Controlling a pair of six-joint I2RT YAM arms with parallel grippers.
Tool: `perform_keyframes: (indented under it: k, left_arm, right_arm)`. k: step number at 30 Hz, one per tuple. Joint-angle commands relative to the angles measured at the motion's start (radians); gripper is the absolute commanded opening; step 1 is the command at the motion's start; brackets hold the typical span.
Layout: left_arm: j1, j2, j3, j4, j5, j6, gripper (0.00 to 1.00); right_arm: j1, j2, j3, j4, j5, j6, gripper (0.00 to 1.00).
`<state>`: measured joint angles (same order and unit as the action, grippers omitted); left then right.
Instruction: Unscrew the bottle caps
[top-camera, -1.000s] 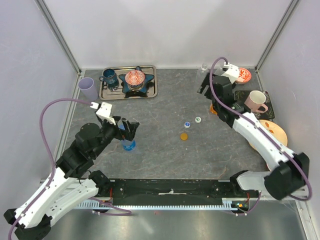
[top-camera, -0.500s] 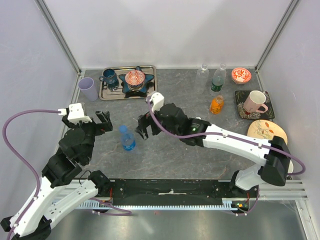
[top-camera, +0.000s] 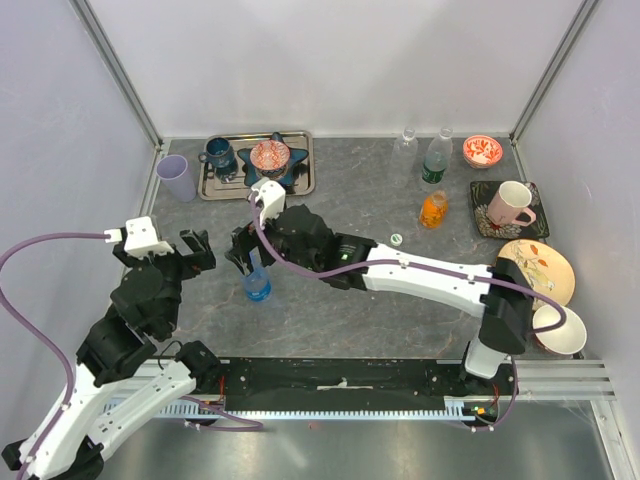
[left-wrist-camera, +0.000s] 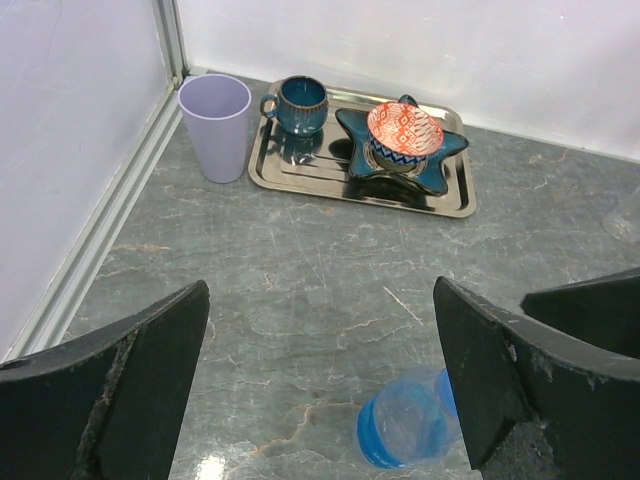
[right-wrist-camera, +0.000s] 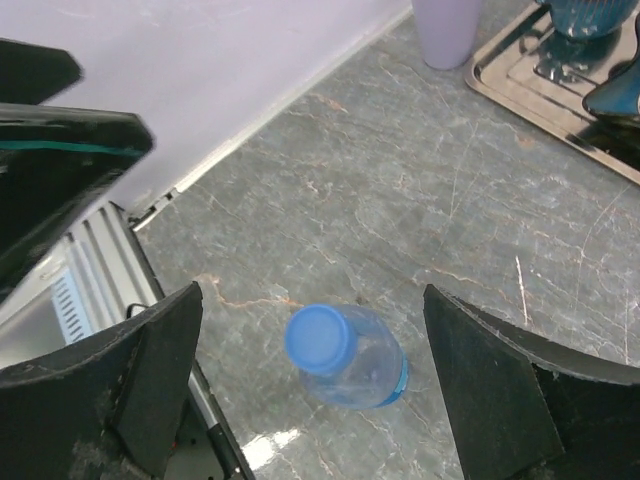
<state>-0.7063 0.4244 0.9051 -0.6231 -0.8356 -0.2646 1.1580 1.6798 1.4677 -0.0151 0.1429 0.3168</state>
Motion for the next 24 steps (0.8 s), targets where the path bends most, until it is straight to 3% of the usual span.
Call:
perform_keyframes:
  k: [1,11,12,16,21,24]
  left_arm:
    - [0.004,-0.016,-0.014,0.010,-0.007,-0.048,1.00]
    - [0.004,-0.016,-0.035,0.025,0.012,-0.039,0.99]
    - [0.004,-0.016,-0.037,0.029,0.015,-0.038,0.99]
    - [0.004,-0.007,-0.041,0.039,0.021,-0.038,0.99]
    - [0.004,0.005,-0.044,0.065,0.033,-0.030,0.99]
    - [0.005,0.027,-0.041,0.098,0.053,-0.013,0.99]
  right_arm:
    - [0.005,0.084,0.057,-0.017,0.043,-0.001,0.96]
    - [0.006,0.136,0.043,-0.011,0.003,0.016,0.79]
    - [0.006,0.135,0.040,-0.011,0.003,0.018,0.75]
    - [0.008,0.113,0.010,-0.006,0.006,0.021,0.45]
    - [0.006,0.045,-0.033,-0.020,0.032,0.025,0.33]
    - [0.002,-0.061,-0.070,-0.068,0.128,0.016,0.21]
